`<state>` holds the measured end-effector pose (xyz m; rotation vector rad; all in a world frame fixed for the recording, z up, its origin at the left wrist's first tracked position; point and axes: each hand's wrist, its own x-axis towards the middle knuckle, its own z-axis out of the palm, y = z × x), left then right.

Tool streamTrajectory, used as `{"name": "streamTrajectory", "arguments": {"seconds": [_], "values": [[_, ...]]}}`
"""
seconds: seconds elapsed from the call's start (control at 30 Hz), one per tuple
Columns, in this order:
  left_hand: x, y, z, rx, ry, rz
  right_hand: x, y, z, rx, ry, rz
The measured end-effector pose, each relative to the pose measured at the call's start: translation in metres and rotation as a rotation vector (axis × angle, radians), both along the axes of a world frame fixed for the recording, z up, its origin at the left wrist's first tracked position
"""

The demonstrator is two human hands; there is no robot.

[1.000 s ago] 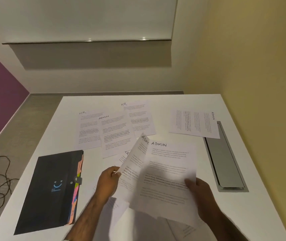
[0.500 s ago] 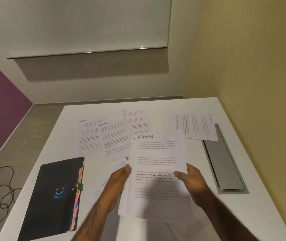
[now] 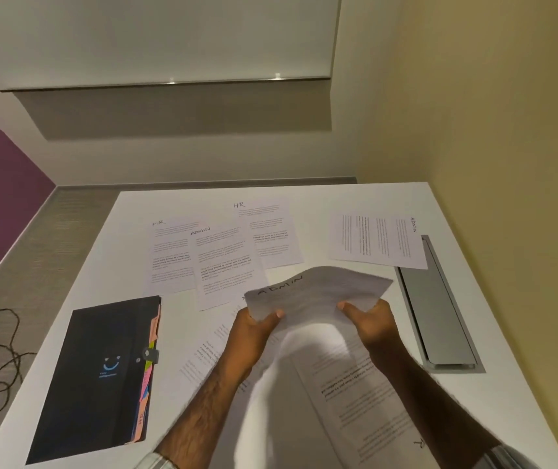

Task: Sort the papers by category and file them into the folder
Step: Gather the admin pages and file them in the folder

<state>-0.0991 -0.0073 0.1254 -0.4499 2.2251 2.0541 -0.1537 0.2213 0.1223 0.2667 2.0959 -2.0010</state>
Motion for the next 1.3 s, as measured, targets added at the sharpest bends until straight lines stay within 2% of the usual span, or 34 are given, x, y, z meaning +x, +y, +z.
{"name": "streamTrajectory", "arguments": {"seconds": [0.1, 0.3, 0.37, 0.6, 0.7, 0.83, 0.93, 1.23, 1.3], "values": [[-0.002, -0.001, -0.01, 0.015, -0.005, -0.008, -0.002, -0.002, -0.016, 0.056, -0.001, 0.06], [0.001, 0.001, -0.052, -0.127, -0.091, -0.003, 0.004, -0.016, -0.035, 0.301, -0.069, 0.106], [-0.003, 0.001, -0.06, -0.116, -0.117, 0.017, 0.006, -0.018, -0.041, 0.363, -0.053, 0.117], [-0.044, -0.033, -0.056, -0.245, -0.126, 0.109, -0.023, -0.028, -0.046, 0.449, -0.017, -0.006], [-0.063, -0.066, -0.072, -0.337, -0.186, 0.217, -0.037, -0.03, -0.037, 0.431, -0.022, -0.027], [-0.079, -0.113, -0.101, -0.581, -0.473, 0.242, -0.05, -0.031, -0.037, 0.446, -0.012, -0.044], [-0.094, -0.133, -0.115, -0.651, -0.61, 0.281, -0.05, -0.033, -0.042, 0.418, -0.03, -0.042], [-0.137, -0.148, -0.151, -0.842, -0.717, 0.33, -0.049, -0.03, -0.052, 0.326, -0.146, -0.109], [-0.144, -0.151, -0.155, -0.817, -0.734, 0.331, -0.05, -0.026, -0.056, 0.332, -0.162, -0.131]]}}
